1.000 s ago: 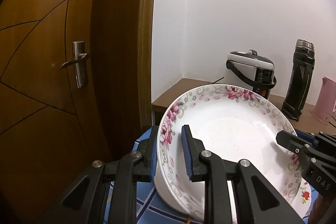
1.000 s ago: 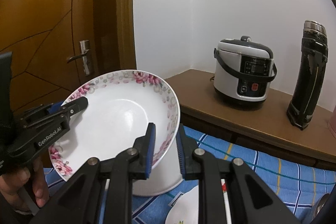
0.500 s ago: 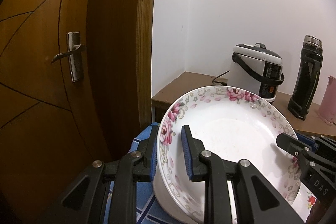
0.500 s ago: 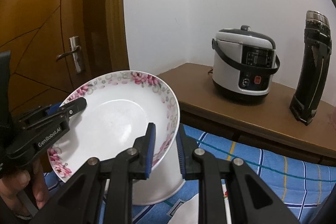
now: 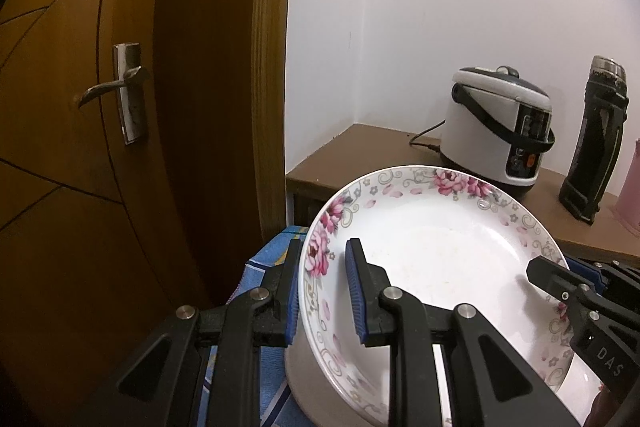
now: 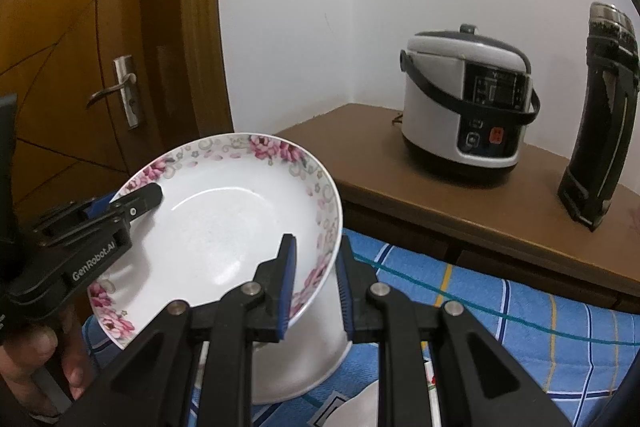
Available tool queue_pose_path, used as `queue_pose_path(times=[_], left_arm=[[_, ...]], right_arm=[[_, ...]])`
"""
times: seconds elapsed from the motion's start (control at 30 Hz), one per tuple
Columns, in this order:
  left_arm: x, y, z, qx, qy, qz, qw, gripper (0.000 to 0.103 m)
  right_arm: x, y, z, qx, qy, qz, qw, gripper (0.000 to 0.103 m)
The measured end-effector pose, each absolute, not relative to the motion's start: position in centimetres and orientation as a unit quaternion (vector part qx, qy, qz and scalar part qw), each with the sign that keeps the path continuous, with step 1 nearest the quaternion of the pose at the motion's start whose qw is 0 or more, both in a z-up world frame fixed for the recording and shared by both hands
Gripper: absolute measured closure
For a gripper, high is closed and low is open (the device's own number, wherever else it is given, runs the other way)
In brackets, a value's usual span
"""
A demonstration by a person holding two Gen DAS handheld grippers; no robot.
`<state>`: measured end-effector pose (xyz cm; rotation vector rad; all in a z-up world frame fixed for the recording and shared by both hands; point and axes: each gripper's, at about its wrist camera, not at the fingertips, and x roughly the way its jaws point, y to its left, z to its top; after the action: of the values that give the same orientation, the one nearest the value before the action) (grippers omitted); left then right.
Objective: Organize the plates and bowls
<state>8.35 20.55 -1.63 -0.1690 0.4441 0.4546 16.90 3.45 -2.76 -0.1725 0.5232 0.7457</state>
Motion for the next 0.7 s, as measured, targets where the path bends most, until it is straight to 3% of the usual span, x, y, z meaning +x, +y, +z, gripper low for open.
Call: queue_pose_path(times=[0.7], left_arm=[[10.6,21.6,-4.4,-0.090,0.235,0.207,0.945,0.079]], right_arm=[[18.4,4.6,-4.8,-0.094,0.280,0.337,0.894,0.083]])
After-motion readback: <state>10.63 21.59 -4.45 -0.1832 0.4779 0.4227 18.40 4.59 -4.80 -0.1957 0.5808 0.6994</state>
